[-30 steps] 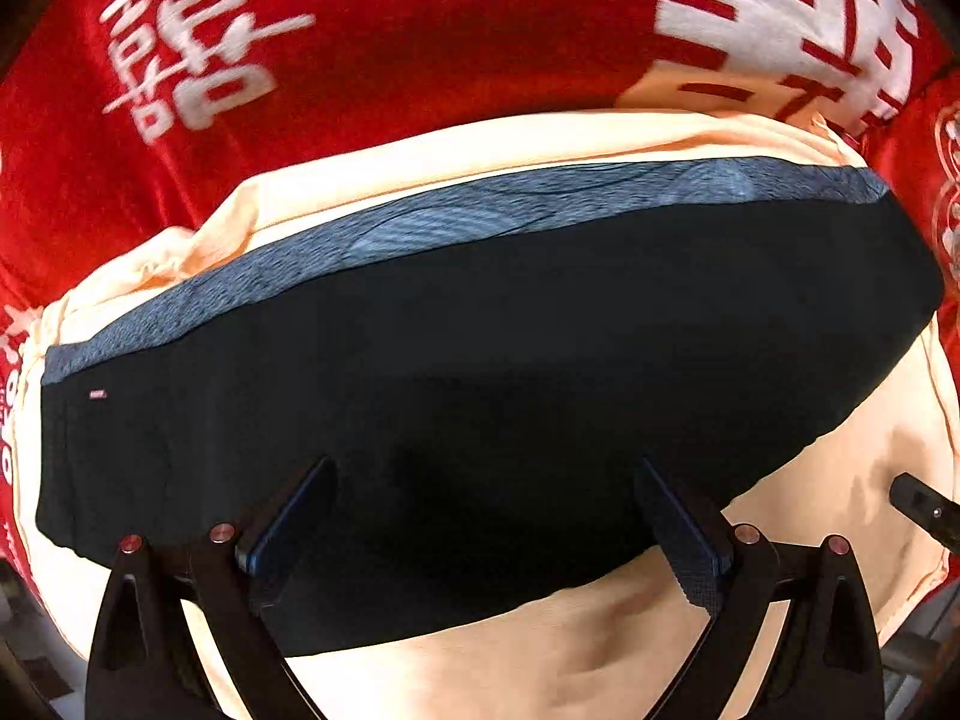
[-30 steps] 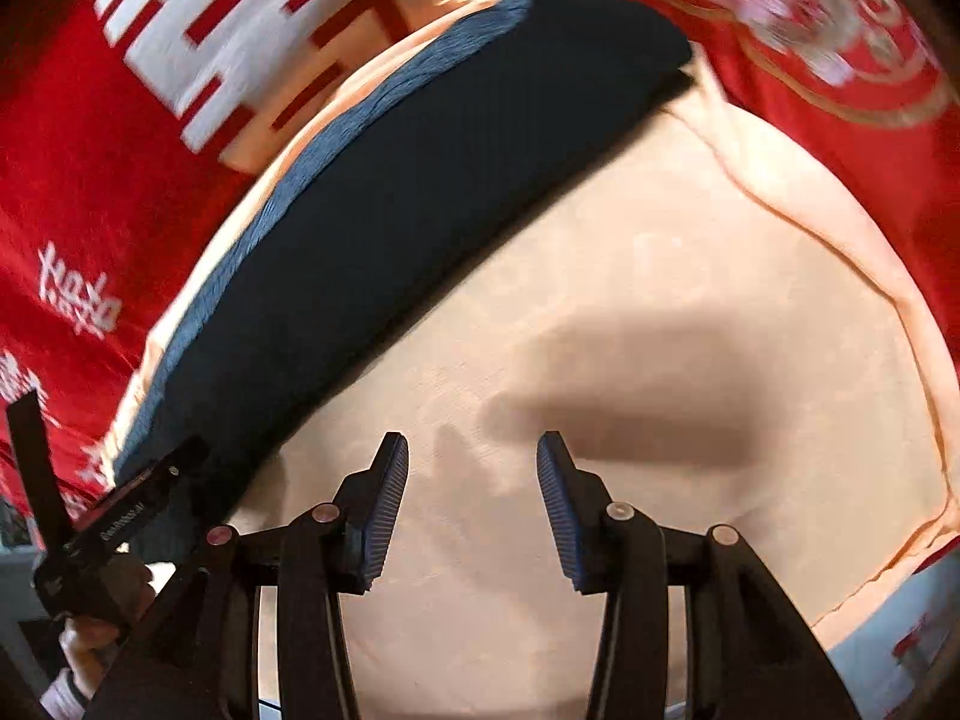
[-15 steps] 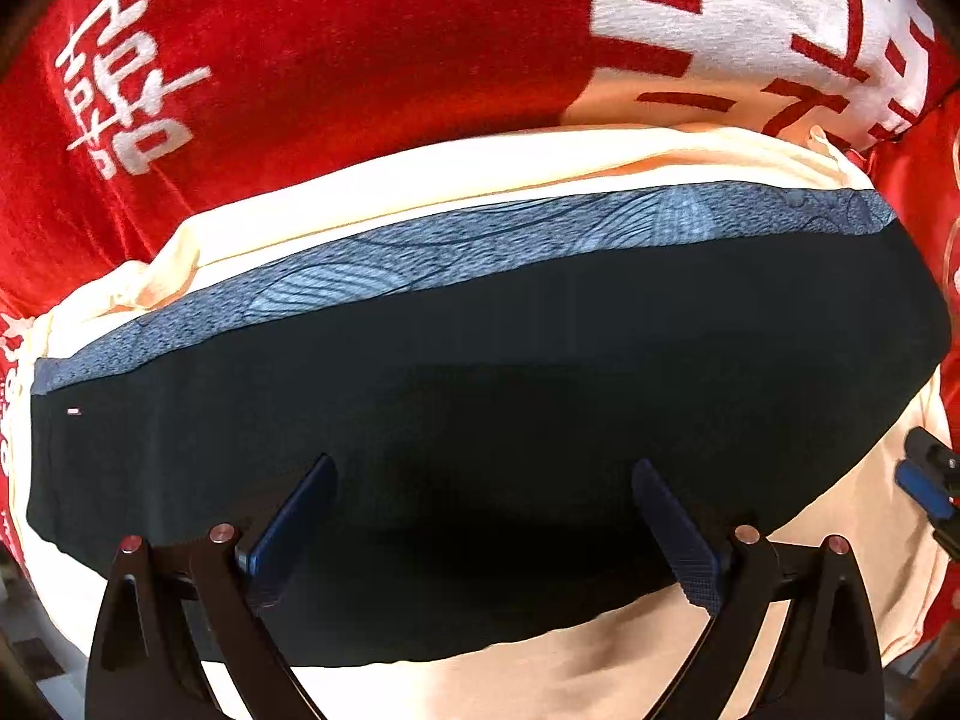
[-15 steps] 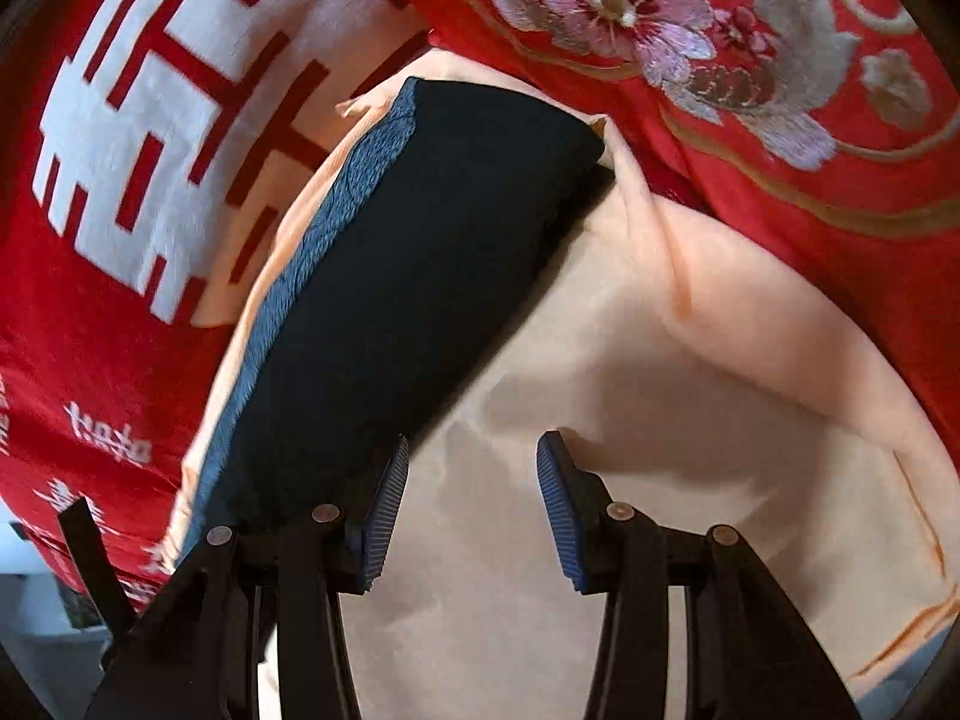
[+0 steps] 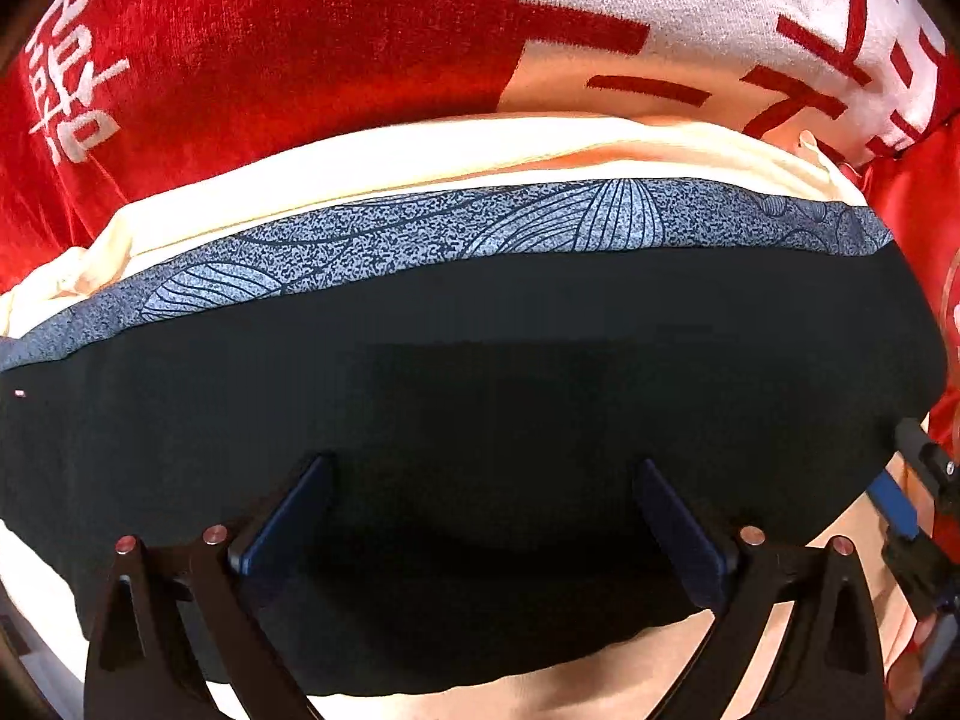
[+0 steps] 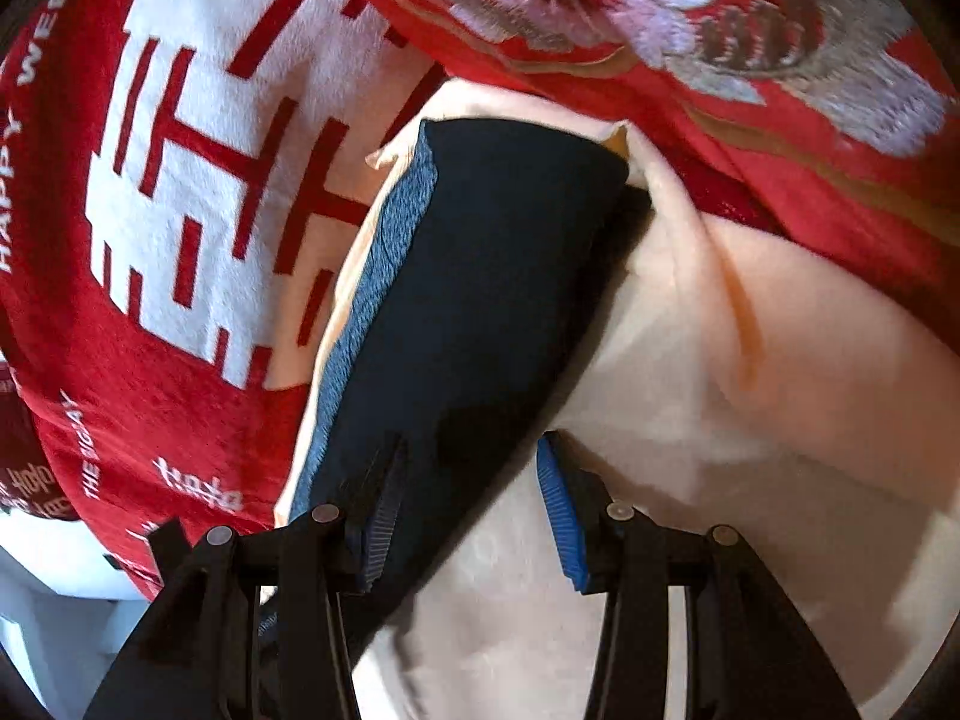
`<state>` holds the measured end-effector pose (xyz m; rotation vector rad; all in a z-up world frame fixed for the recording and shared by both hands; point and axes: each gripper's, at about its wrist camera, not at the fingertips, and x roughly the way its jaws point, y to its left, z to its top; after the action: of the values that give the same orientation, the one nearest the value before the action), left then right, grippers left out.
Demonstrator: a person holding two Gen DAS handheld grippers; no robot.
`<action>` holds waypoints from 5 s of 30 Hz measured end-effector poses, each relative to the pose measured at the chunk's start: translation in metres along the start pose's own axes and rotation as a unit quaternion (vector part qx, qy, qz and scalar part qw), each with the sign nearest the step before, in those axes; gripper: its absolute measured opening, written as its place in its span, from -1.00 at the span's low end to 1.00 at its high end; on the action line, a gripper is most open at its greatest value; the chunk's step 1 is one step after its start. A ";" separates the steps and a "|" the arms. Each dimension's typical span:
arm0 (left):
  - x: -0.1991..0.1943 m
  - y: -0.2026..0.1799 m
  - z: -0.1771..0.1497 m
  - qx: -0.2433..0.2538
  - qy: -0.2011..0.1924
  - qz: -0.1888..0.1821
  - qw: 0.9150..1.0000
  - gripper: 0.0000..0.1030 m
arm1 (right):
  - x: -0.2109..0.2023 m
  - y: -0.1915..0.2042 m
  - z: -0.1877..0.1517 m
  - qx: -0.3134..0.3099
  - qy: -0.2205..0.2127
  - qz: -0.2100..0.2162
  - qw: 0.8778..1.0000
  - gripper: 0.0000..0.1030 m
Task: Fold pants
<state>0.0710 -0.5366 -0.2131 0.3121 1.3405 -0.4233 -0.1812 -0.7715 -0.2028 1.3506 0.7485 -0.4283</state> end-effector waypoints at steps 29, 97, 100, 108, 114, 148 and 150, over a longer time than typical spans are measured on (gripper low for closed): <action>0.002 -0.076 -0.020 0.058 -0.067 -0.062 0.994 0.21 | 0.020 0.143 -0.007 -0.240 -0.007 -0.079 0.968 -0.73; -0.066 0.146 -0.042 -0.016 0.051 -0.200 0.978 -0.84 | 0.049 0.187 -0.173 -0.377 0.048 -0.226 0.897 -0.30; -0.064 0.140 -0.042 -0.011 0.044 -0.190 0.981 -0.84 | 0.065 0.175 -0.133 -0.337 0.035 -0.232 0.912 -0.30; -0.064 0.143 -0.052 -0.004 0.045 -0.174 0.984 -0.85 | 0.097 0.187 -0.154 -0.405 0.085 -0.243 0.877 -0.23; -0.071 0.154 -0.059 -0.023 0.019 -0.132 0.991 -0.84 | 0.084 0.229 -0.219 -0.537 0.063 -0.196 0.818 -0.06; -0.064 0.278 -0.109 -0.133 0.033 -0.043 0.990 0.61 | 0.158 0.260 -0.342 -0.701 0.134 -0.194 0.673 -0.77; -0.067 0.283 -0.112 -0.136 0.027 -0.033 0.990 0.61 | 0.171 0.253 -0.343 -0.694 0.139 -0.208 0.676 -0.77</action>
<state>0.0949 -0.2280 -0.1766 0.0527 1.4454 -0.2826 0.0285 -0.3653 -0.1563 -0.2501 1.2483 0.0909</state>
